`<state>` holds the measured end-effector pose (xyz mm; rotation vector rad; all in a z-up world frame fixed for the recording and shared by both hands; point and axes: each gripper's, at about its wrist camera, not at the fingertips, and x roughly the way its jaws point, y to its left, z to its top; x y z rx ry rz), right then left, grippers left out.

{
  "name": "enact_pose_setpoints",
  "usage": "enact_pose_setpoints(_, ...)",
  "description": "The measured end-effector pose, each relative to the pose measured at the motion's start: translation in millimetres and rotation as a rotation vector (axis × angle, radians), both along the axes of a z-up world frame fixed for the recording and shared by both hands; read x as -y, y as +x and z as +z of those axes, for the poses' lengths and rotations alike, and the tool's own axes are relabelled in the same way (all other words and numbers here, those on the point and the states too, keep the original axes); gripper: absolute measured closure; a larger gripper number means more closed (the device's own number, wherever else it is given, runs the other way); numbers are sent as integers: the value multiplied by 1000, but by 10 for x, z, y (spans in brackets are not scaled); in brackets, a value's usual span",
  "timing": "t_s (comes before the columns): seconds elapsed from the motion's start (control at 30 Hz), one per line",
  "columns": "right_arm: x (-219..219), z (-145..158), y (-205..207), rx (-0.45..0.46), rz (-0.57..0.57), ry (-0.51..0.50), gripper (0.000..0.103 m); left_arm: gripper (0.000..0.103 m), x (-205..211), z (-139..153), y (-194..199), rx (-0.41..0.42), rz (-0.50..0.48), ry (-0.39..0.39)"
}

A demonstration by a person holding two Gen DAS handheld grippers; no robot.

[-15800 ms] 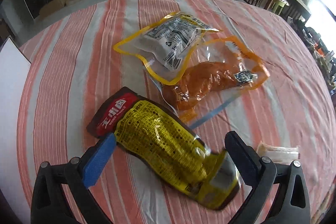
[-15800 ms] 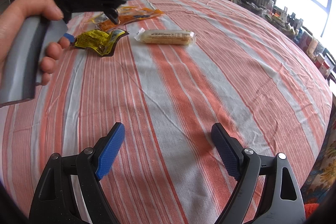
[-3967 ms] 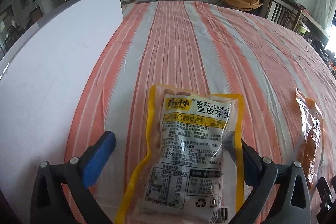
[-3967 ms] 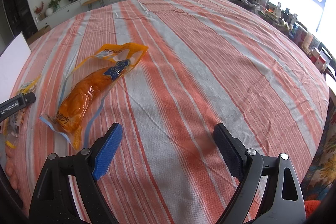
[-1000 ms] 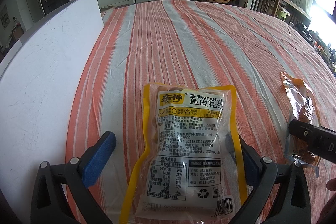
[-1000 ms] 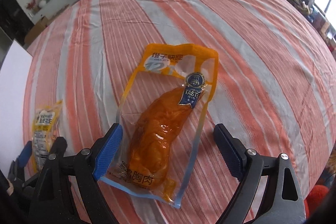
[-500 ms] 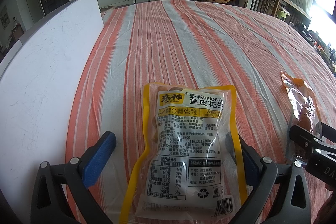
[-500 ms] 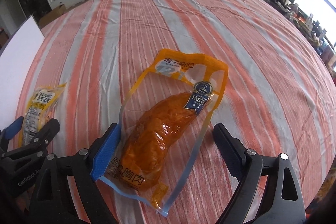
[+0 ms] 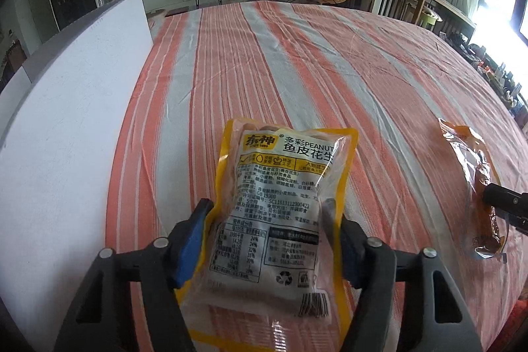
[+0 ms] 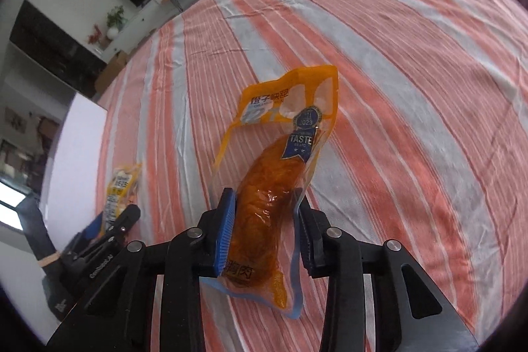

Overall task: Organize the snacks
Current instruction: 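Reach the right gripper to the orange sausage bag and grasp it, then carry both bags over the cardboard box and open both grippers to drop them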

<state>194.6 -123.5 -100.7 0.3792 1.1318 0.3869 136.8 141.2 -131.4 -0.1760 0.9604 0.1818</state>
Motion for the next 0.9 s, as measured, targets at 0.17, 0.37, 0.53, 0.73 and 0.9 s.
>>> enact_pose_setpoints(0.17, 293, 10, -161, -14, -35, 224, 67, 44, -76, 104, -232, 40, 16, -179)
enact_pose_setpoints(0.37, 272, 252, -244, -1, -9, 338, 67, 44, -140, 582, -587, 104, 3, -364)
enact_pose_setpoints(0.53, -143, 778, -339, 55, 102, 410, 67, 43, -476, 1336, -1057, 233, 0, -393)
enact_pose_setpoints(0.73, -1369, 1598, -581, 132, 378, 462, 67, 41, -1314, 1716, -1641, 261, 196, -142)
enact_pose_setpoints(0.9, -2580, 1964, -966, 217, 614, 369, 51, 25, -1902, 1492, -1992, 142, 408, 23)
